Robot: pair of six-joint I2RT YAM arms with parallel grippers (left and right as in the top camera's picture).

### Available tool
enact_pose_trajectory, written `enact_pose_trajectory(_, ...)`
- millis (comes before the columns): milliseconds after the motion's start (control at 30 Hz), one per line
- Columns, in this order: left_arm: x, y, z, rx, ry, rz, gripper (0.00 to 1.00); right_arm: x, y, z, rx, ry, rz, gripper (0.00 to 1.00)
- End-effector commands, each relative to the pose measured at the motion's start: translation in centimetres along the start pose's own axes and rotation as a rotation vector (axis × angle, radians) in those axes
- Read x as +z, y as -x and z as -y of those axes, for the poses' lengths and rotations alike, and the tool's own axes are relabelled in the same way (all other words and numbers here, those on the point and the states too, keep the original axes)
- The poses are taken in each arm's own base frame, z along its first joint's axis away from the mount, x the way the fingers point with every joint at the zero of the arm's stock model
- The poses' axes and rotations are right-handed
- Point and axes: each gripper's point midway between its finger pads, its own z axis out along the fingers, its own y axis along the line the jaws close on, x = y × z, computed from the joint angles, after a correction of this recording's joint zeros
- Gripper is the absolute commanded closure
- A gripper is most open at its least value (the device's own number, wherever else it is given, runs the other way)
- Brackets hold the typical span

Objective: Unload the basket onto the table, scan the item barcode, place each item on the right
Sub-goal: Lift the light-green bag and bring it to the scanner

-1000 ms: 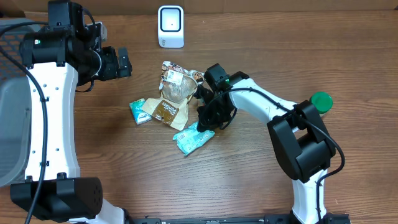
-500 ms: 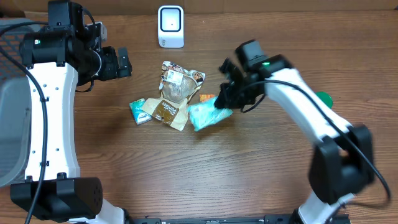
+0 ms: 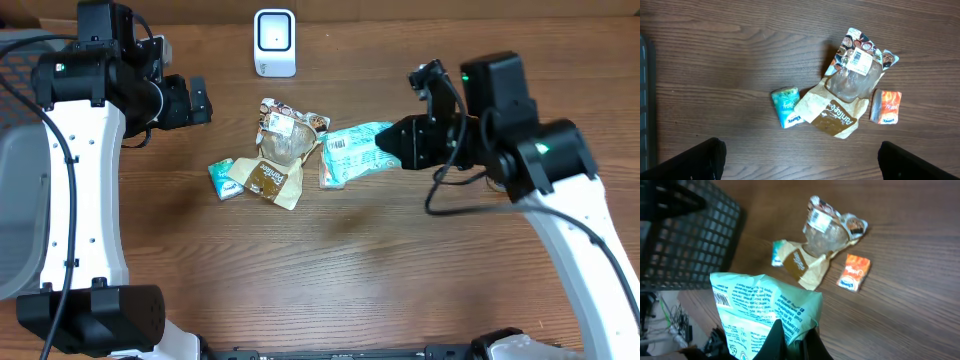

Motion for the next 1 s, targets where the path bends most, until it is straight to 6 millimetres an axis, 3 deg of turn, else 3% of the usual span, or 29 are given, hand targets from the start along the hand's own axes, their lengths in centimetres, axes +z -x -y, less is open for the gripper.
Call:
enact_pose_trajectory(0, -0.9, 0.5, 0.6, 0.019, -0.016, 0.031, 0.00, -2.1, 1.0, -1.1, 0.037, 0.008, 0.067, 0.96)
enact_pose_trajectory(233, -0.9, 0.5, 0.6, 0.019, -0.016, 0.031, 0.00, -2.0, 1.2, -1.1, 0.214, 0.014, 0.073, 0.96)
enact_pose_trajectory(367, -0.9, 0.5, 0.6, 0.019, -0.016, 0.031, 0.01, -2.0, 1.4, -0.1, 0.268, -0.039, 0.093, 0.96)
enact_pose_trajectory(533, -0.9, 0.5, 0.6, 0.019, -0.016, 0.031, 0.01, -1.8, 3.1, 0.6, 0.274, -0.093, 0.098, 0.96)
enact_pose_trajectory(600, -0.9, 0.5, 0.6, 0.019, -0.016, 0.031, 0.01, -1.5, 4.5, 0.9, 0.262, -0.136, 0.094, 0.96)
enact_pose_trajectory(800, -0.9, 0.5, 0.6, 0.019, -0.016, 0.031, 0.00, 1.0, 11.4, 1.4, 0.096, -0.368, 0.155, 0.96)
enact_pose_trajectory(967, -0.9, 0.5, 0.6, 0.019, -0.016, 0.031, 0.00, 4.7, 17.6, 4.5, -0.084, -0.685, 0.333, 0.96)
